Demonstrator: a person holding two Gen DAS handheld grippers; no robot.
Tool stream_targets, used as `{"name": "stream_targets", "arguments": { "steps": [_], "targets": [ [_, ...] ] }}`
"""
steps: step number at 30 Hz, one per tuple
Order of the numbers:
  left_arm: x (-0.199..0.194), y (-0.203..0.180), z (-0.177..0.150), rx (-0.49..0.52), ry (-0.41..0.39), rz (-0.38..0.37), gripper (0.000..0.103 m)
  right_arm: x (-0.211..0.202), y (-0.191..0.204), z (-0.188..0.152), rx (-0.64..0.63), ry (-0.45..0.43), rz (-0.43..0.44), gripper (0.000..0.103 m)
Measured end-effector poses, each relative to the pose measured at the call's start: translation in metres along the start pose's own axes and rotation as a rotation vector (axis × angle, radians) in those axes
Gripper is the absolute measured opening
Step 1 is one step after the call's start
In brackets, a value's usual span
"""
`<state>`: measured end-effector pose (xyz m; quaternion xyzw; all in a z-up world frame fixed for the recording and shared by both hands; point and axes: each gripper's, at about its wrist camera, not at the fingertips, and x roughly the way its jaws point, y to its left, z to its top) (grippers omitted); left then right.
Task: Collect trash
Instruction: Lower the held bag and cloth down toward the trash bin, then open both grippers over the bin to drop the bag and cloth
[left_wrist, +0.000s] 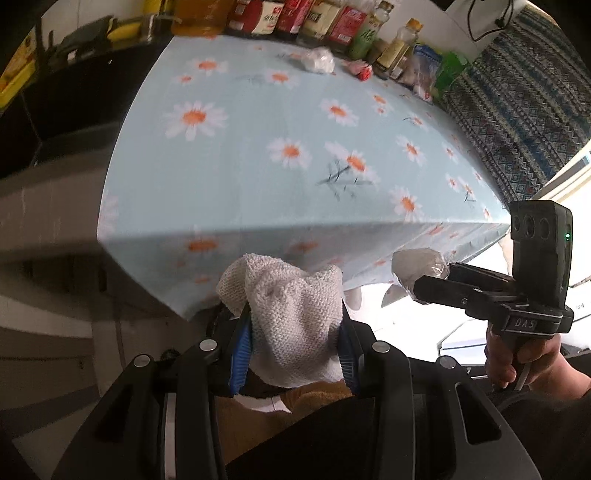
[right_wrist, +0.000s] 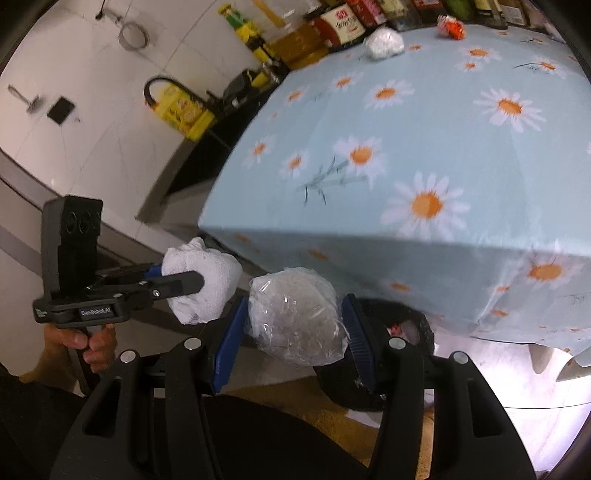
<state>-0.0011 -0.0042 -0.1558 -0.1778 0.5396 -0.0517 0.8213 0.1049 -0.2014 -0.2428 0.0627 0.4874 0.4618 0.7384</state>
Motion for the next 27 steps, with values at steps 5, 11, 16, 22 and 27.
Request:
{"name": "stream_targets", "arguments": {
  "steps": [5,11,16,22,27],
  "targets": [
    [0.018,0.005,-0.011,-0.026,0.051,0.000,0.038,0.012,-0.004,-0.009,-0.003,0.056,-0.029,0.054],
    [0.055,0.005,-0.024,-0.045,0.154,-0.033,0.038,0.043,-0.014,-0.037,-0.042,0.146,-0.119,0.054],
    [0.080,0.011,-0.032,-0.062,0.217,-0.023,0.038,0.061,-0.031,-0.048,-0.024,0.205,-0.127,0.054],
    [0.097,0.015,-0.040,-0.075,0.258,-0.010,0.038,0.077,-0.042,-0.050,-0.026,0.244,-0.129,0.054],
    [0.105,0.016,-0.045,-0.106,0.280,0.009,0.042,0.081,-0.043,-0.051,-0.046,0.258,-0.116,0.055]
  ]
}}
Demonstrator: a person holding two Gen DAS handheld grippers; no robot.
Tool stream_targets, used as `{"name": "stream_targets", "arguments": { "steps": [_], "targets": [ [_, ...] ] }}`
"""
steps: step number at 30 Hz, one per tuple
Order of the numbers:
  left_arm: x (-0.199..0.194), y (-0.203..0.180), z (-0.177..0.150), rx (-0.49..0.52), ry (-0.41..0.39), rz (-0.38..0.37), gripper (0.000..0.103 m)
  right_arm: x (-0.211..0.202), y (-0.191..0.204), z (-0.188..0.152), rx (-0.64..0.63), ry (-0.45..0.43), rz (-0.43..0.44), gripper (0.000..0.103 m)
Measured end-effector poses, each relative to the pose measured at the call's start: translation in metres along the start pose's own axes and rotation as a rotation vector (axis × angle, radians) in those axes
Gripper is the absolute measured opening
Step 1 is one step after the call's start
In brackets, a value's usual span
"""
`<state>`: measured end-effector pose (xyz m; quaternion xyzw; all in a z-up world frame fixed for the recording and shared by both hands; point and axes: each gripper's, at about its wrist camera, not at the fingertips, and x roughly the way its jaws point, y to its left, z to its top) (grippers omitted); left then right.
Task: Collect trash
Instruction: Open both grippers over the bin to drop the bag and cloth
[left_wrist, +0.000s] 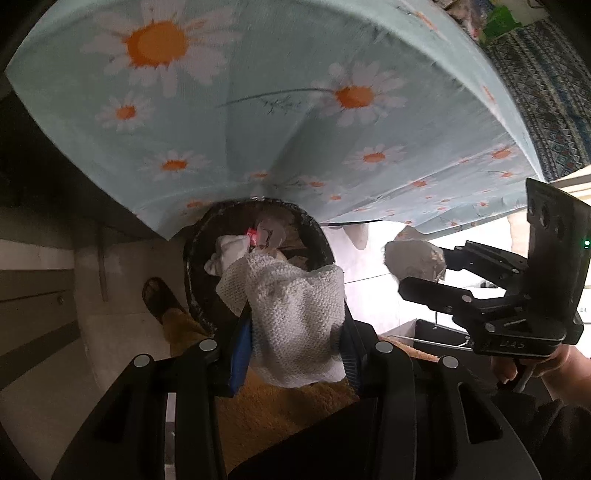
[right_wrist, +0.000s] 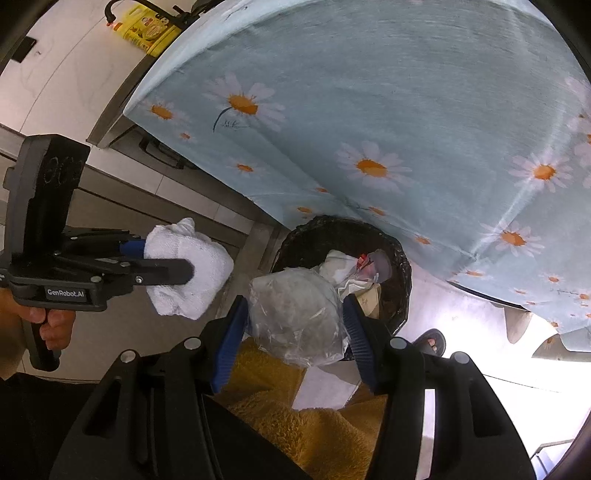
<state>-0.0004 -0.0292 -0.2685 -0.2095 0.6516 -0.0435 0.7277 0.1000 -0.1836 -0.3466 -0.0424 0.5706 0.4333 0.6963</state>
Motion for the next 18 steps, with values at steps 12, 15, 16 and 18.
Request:
{"name": "stream_targets", "arguments": {
  "steps": [12,15,16,18],
  "targets": [
    [0.013,0.023,-0.002,-0.127,0.064,0.001,0.058,-0.001,-0.004,-0.002,0.035,0.004,-0.012,0.064],
    [0.013,0.021,0.001,-0.123,0.070,-0.001,0.058,-0.005,-0.004,-0.001,0.037,-0.007,-0.015,0.064],
    [0.011,0.018,0.002,-0.115,0.066,0.001,0.058,-0.007,-0.005,0.000,0.041,-0.014,-0.012,0.064],
    [0.007,0.013,0.003,-0.102,0.060,0.003,0.058,-0.012,-0.006,0.001,0.044,-0.030,-0.009,0.064]
  ]
}}
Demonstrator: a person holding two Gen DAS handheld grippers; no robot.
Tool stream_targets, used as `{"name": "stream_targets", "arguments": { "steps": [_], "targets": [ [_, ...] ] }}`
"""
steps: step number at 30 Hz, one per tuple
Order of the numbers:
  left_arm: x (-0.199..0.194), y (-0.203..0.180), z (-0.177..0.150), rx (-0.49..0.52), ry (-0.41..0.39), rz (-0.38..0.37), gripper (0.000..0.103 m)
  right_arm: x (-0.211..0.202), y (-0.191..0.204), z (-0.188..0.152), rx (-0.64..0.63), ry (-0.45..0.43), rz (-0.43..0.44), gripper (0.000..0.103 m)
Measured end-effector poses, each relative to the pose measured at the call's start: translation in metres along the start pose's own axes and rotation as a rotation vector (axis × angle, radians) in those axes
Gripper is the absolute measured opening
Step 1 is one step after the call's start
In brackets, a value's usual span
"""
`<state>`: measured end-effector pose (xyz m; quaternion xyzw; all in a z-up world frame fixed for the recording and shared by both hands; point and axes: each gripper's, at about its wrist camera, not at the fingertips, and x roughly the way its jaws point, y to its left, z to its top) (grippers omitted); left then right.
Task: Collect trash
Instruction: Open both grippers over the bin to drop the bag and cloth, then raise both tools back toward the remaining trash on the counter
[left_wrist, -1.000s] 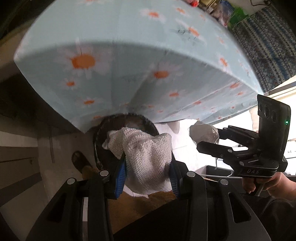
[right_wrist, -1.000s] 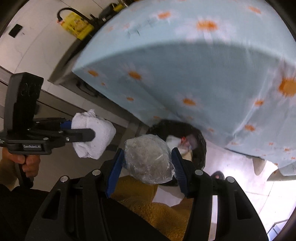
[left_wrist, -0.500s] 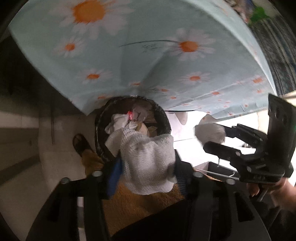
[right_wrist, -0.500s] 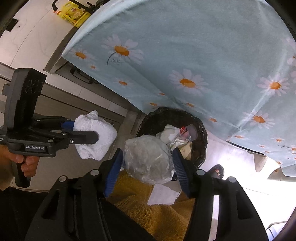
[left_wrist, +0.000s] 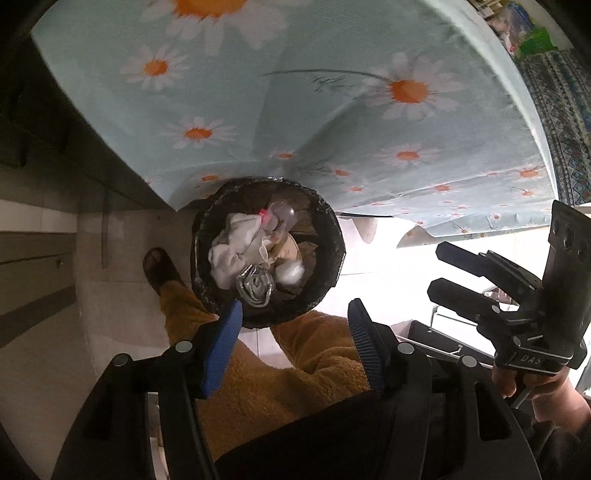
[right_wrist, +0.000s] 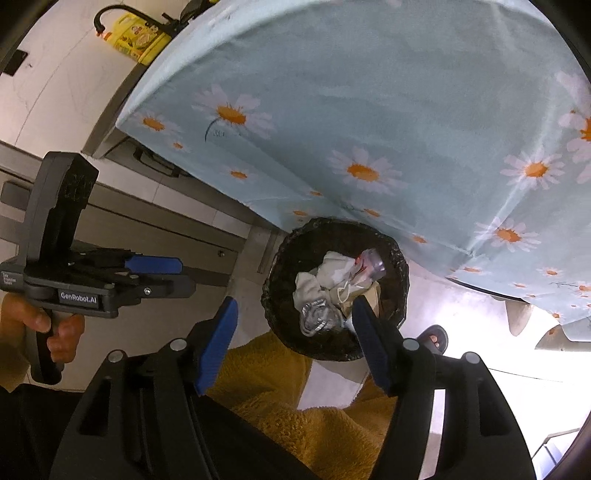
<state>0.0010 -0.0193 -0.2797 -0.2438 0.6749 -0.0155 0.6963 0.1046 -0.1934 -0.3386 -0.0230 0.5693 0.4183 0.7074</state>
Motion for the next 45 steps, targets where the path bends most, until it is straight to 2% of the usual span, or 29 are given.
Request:
{"name": "stream_targets", "arguments": {
  "steps": [5,14,17,24,30,38,45],
  "targets": [
    [-0.013,-0.018,0.004,0.042,-0.010,0.006,0.058,-0.017,-0.002,0.003,-0.009,-0.058,0.010,0.064],
    [-0.051,-0.061,0.011,0.112,-0.074,0.091,0.058,-0.076,-0.006,0.007,-0.064,-0.220,0.080,0.064],
    [-0.070,-0.077,0.013,0.113,-0.123,0.119,0.070,-0.091,-0.008,0.014,-0.080,-0.253,0.109,0.067],
    [-0.105,-0.113,0.009,0.105,-0.253,0.152,0.070,-0.135,-0.004,0.044,-0.150,-0.323,0.151,0.069],
    [-0.142,-0.129,0.017,0.131,-0.375,0.139,0.070,-0.164,-0.004,0.073,-0.144,-0.393,0.132,0.069],
    [-0.181,-0.133,0.037,0.240,-0.507,0.087,0.070,-0.182,-0.011,0.093,0.067,-0.469,0.076,0.069],
    [-0.210,-0.123,0.062,0.294,-0.575,0.003,0.070,-0.207,-0.001,0.122,0.117,-0.545,-0.088,0.069]
  ]
}}
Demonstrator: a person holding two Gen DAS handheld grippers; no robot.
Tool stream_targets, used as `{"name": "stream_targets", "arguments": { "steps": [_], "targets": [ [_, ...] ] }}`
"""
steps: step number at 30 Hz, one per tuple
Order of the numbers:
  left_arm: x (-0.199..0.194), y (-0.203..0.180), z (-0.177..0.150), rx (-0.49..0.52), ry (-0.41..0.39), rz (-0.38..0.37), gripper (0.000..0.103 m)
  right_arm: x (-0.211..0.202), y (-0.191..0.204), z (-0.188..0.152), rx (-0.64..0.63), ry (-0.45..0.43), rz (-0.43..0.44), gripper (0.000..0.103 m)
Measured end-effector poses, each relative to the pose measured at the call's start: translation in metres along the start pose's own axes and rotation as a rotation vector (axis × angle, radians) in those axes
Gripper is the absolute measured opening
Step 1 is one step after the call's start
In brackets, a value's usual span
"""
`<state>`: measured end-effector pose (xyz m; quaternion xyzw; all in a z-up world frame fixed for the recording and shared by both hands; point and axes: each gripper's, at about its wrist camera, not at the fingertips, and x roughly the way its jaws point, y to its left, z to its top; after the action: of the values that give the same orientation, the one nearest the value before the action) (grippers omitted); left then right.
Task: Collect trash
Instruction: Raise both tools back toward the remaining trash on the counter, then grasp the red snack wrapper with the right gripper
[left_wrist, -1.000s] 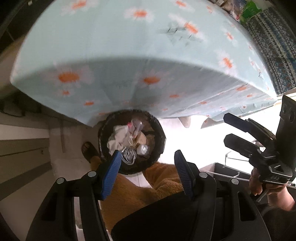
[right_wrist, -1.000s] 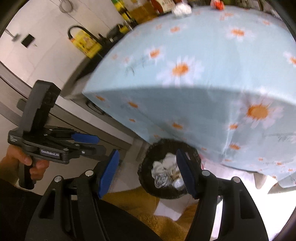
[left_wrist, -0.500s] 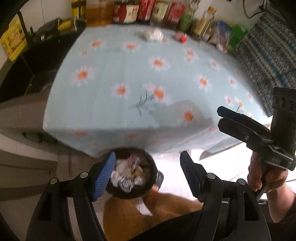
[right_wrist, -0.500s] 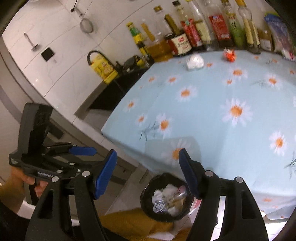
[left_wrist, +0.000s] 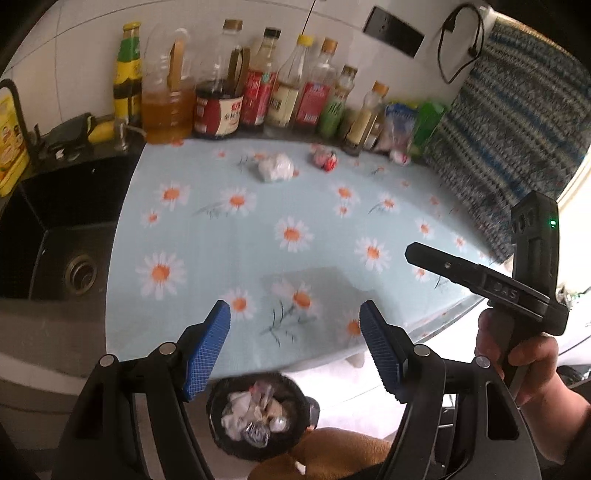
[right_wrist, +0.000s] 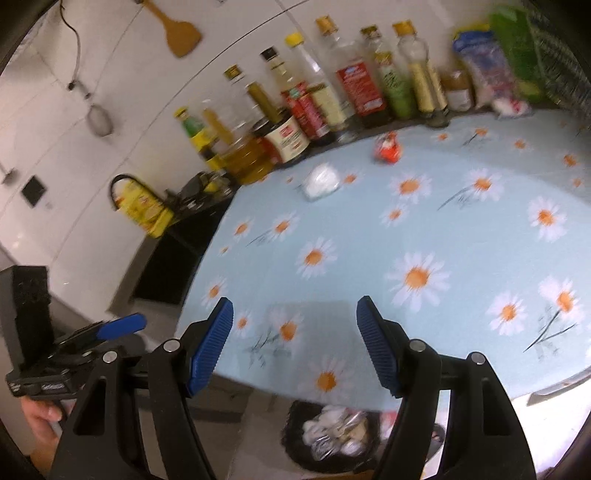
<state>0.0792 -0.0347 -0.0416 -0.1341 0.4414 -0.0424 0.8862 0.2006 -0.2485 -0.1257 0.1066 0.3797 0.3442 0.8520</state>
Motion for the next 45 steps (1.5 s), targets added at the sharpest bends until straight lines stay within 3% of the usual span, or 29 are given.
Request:
{"name": "stream_targets", "arguments": {
  "steps": [8,14,29,39,45],
  "targets": [
    [0.018,0.005,0.034,0.049,-0.032,-0.054,0.073,0.017,0.001,0.058,-0.041,-0.040,-0.166,0.069],
    [0.044,0.004,0.057,0.055,-0.027,-0.040,0.073,0.053,-0.019,0.098,-0.064,-0.023,-0.225,0.069],
    [0.112,0.017,0.108,0.000,0.055,0.056,0.073,0.176,-0.084,0.179,-0.020,0.140,-0.222,0.064],
    [0.143,0.014,0.123,-0.003,0.093,0.080,0.073,0.219,-0.106,0.195,0.033,0.205,-0.221,0.052],
    [0.160,0.017,0.125,0.015,0.117,0.125,0.073,0.230,-0.107,0.197,0.003,0.229,-0.224,0.042]
  ]
}}
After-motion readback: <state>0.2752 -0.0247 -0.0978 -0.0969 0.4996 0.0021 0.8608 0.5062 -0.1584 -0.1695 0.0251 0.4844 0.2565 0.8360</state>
